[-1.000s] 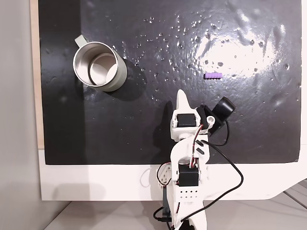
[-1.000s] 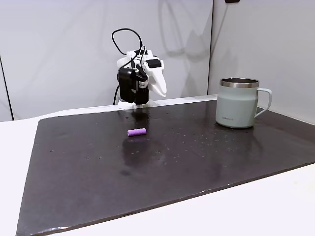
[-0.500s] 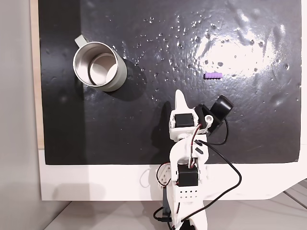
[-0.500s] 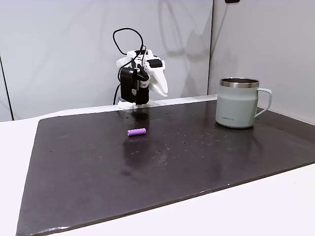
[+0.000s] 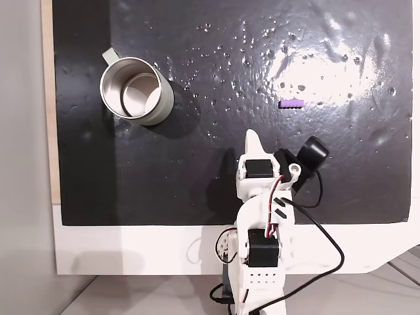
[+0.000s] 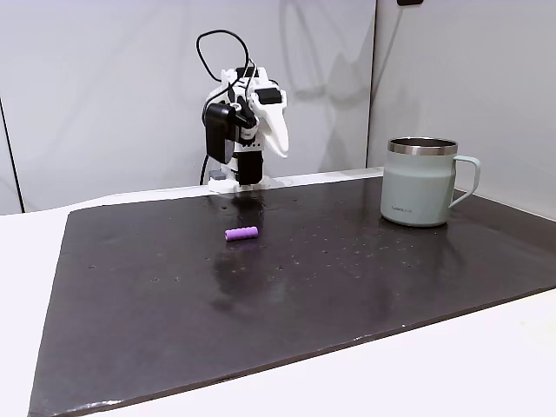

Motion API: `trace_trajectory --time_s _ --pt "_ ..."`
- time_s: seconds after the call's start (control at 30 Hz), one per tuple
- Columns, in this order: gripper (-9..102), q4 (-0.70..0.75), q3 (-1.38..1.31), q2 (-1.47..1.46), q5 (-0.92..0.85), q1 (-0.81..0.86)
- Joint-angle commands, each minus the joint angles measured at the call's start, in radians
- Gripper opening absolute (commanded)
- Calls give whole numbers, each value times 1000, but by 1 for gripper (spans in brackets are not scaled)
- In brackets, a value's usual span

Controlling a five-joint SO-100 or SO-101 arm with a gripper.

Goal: Grasp a pengrip and put it in the cup.

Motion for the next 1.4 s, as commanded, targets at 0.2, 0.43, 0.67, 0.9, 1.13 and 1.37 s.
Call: trace_trajectory --time_s 0.2,0.43,0.67,0.9,1.13,1.37 --pt "9 164 -604 -543 -46 202" --pt "17 288 -851 -851 -127 255" --pt "22 334 -1006 -1114 -232 288" --pt "22 334 -1108 -1345 -296 298" --pt "22 330 -1172 -1526 -321 301" --pt "22 330 -1247 -1686 -324 314"
